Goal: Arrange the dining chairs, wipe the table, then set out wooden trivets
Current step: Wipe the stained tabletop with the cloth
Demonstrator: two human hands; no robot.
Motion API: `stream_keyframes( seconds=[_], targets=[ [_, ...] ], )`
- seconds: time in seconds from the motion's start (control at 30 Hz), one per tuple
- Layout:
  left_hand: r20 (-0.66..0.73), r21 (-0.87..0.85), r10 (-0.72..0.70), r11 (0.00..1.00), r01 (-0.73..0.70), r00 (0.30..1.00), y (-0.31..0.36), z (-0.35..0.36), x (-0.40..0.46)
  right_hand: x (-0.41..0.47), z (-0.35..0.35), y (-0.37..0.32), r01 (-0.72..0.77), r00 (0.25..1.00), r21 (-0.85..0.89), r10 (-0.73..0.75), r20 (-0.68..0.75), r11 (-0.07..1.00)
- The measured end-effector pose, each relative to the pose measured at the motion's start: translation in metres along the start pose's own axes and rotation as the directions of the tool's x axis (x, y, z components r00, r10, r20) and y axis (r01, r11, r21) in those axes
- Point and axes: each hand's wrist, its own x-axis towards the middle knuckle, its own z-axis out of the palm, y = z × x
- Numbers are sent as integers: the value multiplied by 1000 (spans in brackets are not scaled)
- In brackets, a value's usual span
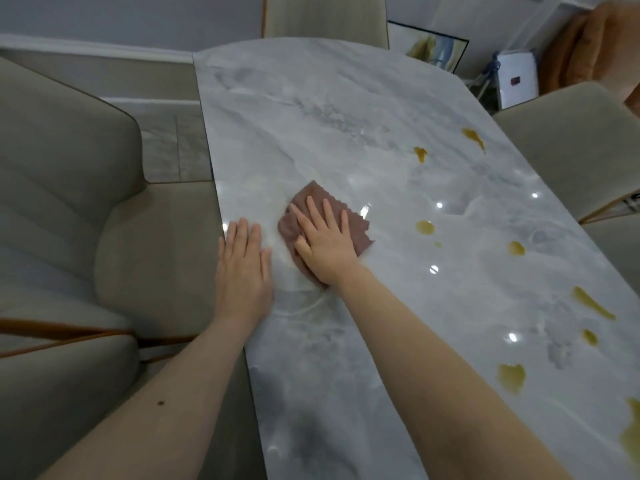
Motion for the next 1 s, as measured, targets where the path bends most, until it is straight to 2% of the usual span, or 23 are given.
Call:
stream_keyframes(
  seconds=[0.1,0.17,0.3,0.4,0.53,0.6,0.73,0.8,0.87,1.0],
  targets=[
    [7,-29,-5,1000,5,1000,0,0,-1,-42,5,4,192,981,-7,-192,-11,981],
    [-1,-38,-5,999,5,1000,-1,1,-1,-68,9,24,230,973,-29,-230,-11,973],
    [4,-46,-17,999,17,1000,-1,3,1,-65,1,48,79,997,-47,-80,-4,996],
    [25,-35,-20,999,21,999,0,2,0,-25,-1,35,-91,996,-25,91,2,996],
    [34,-64,-28,998,30,999,1,1,-2,19,3,2,-197,980,28,197,-4,980],
    [23,-75,-20,997,22,1000,1,0,-1,11,7,-11,-132,991,10,132,-26,991],
    [-1,-91,-5,996,5,1000,-1,1,-1,-54,14,-1,195,980,-66,-197,-24,978],
    [-11,-85,0,996,-1,1000,-2,2,-1,-73,13,28,235,972,-93,-234,17,968],
    [-4,-89,-8,996,8,1000,-1,1,-1,-72,7,51,167,986,-92,-166,18,982],
    [28,-103,-23,994,26,999,1,-1,-1,-29,1,35,-132,991,-2,132,-14,991]
  ],
)
